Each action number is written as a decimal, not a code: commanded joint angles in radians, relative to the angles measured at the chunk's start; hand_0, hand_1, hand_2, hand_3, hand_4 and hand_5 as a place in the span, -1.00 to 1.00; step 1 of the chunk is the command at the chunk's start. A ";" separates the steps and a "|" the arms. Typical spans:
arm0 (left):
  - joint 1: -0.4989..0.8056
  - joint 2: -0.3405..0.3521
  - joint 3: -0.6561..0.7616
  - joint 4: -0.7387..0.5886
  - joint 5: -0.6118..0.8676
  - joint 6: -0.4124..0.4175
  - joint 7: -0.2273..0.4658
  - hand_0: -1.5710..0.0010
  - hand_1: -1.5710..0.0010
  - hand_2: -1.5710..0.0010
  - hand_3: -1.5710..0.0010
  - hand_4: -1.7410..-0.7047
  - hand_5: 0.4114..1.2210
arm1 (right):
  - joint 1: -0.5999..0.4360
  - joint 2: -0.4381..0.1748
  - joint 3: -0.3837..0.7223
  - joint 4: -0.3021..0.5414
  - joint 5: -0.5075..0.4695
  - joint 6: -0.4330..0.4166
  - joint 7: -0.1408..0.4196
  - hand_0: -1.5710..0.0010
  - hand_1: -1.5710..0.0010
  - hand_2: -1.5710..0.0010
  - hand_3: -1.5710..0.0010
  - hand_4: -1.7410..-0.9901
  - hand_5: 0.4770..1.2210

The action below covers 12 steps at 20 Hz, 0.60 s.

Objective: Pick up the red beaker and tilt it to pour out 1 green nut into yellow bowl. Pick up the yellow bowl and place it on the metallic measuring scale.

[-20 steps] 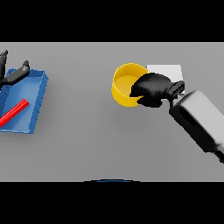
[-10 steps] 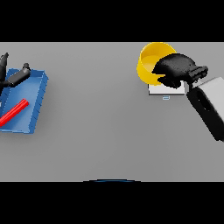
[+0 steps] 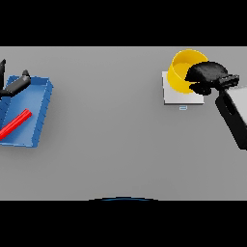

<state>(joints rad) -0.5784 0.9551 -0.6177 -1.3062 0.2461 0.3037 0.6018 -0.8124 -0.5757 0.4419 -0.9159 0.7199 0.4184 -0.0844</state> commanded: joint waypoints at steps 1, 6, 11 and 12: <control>-0.004 -0.006 -0.006 -0.002 -0.006 0.002 0.003 1.00 1.00 1.00 1.00 0.79 -0.15 | -0.015 0.006 0.001 0.026 -0.003 -0.014 -0.011 -1.00 -0.99 -1.00 -0.73 -0.96 1.00; 0.001 0.009 -0.006 -0.020 -0.002 0.002 0.006 1.00 1.00 1.00 1.00 0.82 -0.21 | -0.043 0.050 0.015 0.151 -0.003 -0.079 -0.031 -1.00 -0.93 -0.99 -0.89 -0.96 1.00; -0.012 -0.005 -0.005 0.003 0.000 -0.003 0.002 1.00 1.00 1.00 1.00 0.80 -0.20 | -0.043 0.065 0.024 0.212 -0.011 -0.107 -0.048 -0.97 -0.81 -1.00 -0.89 -0.95 1.00; -0.015 -0.016 -0.012 0.007 -0.006 -0.001 0.002 1.00 1.00 1.00 1.00 0.80 -0.20 | -0.053 0.069 0.027 0.222 -0.011 -0.103 -0.047 -0.94 -0.78 -1.00 -0.68 -0.96 1.00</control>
<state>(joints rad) -0.5934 0.9390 -0.6298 -1.2989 0.2403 0.3019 0.6040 -0.8654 -0.5064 0.4685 -0.6942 0.7081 0.3155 -0.1318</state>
